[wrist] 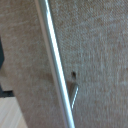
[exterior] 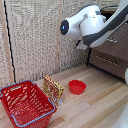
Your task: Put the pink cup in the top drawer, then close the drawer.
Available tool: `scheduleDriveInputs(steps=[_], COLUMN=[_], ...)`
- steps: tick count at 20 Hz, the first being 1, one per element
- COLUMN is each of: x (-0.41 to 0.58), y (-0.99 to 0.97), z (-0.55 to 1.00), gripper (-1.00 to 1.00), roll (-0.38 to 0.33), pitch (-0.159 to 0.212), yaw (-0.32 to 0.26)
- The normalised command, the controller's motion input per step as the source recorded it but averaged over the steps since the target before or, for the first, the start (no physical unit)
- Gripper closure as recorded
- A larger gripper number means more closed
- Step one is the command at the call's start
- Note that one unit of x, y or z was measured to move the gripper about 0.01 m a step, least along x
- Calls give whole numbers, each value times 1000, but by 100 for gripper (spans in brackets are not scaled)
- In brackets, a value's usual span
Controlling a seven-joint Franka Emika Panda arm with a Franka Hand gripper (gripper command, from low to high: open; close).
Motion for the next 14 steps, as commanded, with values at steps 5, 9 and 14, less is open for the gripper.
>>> scheduleDriveInputs(steps=[5, 9, 14], x=[61, 45, -3], y=[-432, -203, -114], z=[-11, -17, 2], gripper=[-100, 100, 100], roll=[-87, -97, -36], pitch=[93, 99, -2], yaw=[21, -23, 22])
